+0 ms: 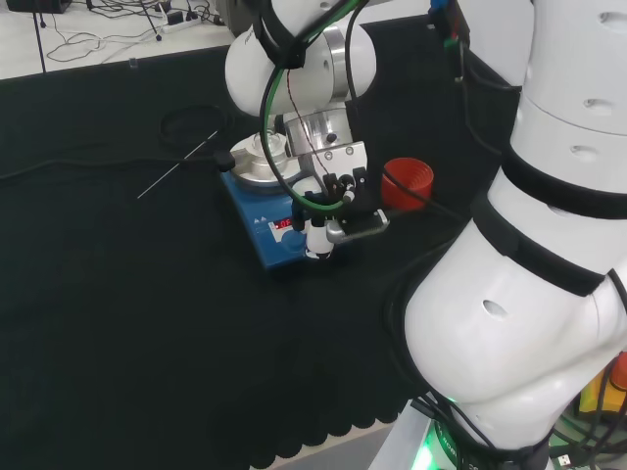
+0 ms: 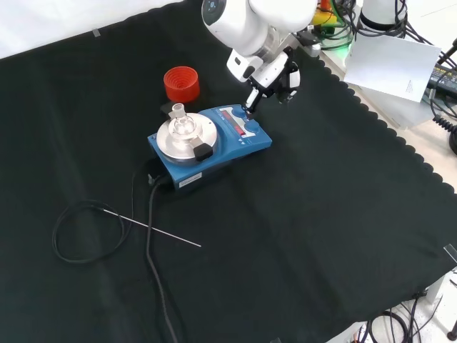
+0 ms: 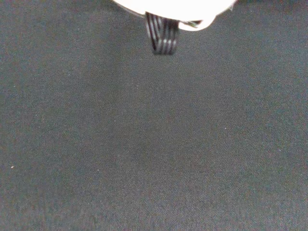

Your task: Turn on the heater.

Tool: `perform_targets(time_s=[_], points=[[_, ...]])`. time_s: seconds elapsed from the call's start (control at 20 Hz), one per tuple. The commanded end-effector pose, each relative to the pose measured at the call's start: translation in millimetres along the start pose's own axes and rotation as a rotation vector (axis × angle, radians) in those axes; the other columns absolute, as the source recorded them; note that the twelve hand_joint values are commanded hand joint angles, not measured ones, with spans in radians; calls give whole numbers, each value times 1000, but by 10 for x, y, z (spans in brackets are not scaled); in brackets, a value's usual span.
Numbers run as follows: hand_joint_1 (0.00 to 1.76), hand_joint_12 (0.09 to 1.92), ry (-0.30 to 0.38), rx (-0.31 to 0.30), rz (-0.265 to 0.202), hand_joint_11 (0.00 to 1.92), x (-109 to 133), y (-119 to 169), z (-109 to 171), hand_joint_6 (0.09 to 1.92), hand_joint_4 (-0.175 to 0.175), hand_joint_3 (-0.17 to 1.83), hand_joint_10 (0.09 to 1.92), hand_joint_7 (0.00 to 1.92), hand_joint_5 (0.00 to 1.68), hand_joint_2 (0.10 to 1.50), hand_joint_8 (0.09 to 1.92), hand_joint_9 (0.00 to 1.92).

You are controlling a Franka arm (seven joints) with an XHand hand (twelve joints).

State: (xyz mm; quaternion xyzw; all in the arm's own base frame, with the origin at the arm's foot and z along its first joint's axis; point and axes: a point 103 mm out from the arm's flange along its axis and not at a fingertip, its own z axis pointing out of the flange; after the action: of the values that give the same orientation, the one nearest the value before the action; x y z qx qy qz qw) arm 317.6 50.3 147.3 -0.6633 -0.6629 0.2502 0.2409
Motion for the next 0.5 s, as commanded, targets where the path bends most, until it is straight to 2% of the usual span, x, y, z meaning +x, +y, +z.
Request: perform_targets(time_s=[0.05,0.5], points=[[1399,1309,-3,1,5,1546,32,22,0,557,-58,953,1242,1540,283,703,1348,1651],[1399,1312,0,8,-2,1546,43,52,4,548,-57,959,1243,1541,287,700,1349,1652]])
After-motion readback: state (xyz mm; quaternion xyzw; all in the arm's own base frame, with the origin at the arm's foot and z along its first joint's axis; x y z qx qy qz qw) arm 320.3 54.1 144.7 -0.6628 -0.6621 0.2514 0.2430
